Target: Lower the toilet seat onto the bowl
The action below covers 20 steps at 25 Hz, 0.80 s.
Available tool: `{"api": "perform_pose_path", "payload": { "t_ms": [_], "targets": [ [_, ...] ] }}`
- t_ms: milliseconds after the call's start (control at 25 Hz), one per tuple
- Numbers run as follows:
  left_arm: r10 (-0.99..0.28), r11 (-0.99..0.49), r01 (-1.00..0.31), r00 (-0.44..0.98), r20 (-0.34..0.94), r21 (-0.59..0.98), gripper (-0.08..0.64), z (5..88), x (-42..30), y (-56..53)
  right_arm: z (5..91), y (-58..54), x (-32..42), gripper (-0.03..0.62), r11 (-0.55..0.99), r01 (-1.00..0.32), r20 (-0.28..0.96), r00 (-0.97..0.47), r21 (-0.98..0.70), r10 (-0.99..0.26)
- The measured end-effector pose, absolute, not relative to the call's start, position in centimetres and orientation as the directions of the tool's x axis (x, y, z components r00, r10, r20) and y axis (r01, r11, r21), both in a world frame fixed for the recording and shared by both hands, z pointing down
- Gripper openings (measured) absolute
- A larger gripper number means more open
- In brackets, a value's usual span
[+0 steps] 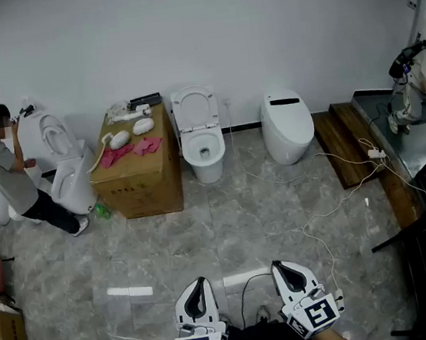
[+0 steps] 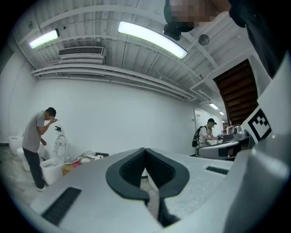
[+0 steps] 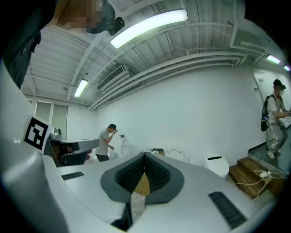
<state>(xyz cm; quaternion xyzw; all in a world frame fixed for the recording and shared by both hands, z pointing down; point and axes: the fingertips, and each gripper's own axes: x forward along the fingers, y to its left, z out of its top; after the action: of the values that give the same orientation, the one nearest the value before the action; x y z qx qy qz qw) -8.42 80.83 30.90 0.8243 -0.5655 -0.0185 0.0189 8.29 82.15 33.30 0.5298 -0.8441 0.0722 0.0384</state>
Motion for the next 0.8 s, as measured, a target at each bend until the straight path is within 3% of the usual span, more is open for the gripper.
{"api": "perform_pose_path", "payload": {
  "t_ms": [160, 800],
  "targets": [
    [-0.935, -0.355, -0.934, 0.355, -0.01, 0.049, 0.009, 30.8, -8.2, 80.8, 32.6, 81.6, 8.6, 0.021, 0.42, -0.904, 0.054, -0.425, -0.077, -0.904],
    [-0.935, -0.355, -0.934, 0.355, -0.012, 0.035, 0.009, 30.7, -4.1, 81.0, 33.2, 81.9, 11.9, 0.021, 0.444, -0.888, 0.055, -0.452, -0.118, -0.89]
  ]
}}
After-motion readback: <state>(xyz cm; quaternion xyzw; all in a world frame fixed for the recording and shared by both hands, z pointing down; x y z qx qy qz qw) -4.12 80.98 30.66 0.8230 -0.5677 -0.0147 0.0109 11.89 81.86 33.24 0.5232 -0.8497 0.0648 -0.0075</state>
